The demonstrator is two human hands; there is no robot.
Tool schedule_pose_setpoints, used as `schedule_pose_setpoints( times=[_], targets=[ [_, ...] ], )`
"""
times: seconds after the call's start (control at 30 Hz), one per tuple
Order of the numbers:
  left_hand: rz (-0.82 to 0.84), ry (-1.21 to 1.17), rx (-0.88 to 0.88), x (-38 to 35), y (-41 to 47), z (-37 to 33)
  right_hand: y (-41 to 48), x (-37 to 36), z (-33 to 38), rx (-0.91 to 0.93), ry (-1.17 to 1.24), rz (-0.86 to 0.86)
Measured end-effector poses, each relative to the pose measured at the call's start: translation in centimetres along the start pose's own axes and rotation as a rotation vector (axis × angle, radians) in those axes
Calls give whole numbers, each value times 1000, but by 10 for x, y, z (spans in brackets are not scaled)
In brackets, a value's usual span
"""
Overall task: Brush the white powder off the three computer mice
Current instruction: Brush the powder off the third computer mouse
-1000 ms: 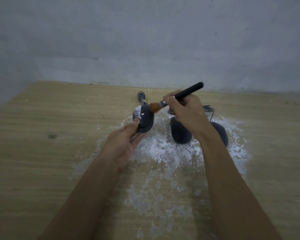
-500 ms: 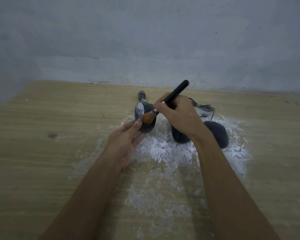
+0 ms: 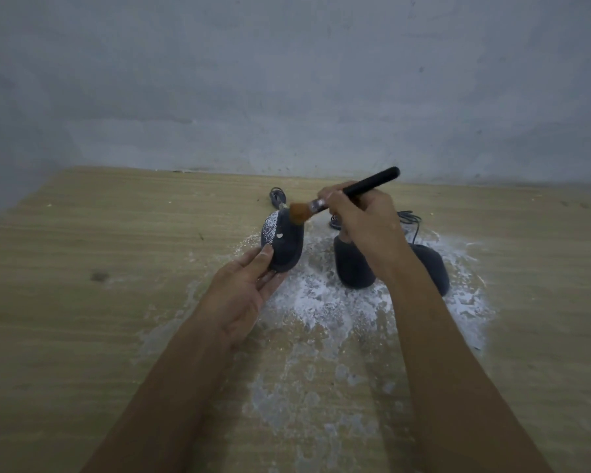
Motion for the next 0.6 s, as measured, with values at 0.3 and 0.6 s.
schedule_pose_setpoints(
  times=[0.3, 0.6],
  targets=[
    [0, 119, -52, -2, -4, 0, 5, -7, 0, 71, -183, -88],
    [21, 115, -43, -2, -3, 0, 5, -8, -2, 96, -114, -145]
  ],
)
Point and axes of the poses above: each hand's wrist, its own y-axis towards the middle knuckle, its own x-axis out of the back of the hand, z = x × y, the point moved 3 cm from there along y, towards the middle knuckle, and after that the axes turned 1 degree about x, right-handed, at the moved point
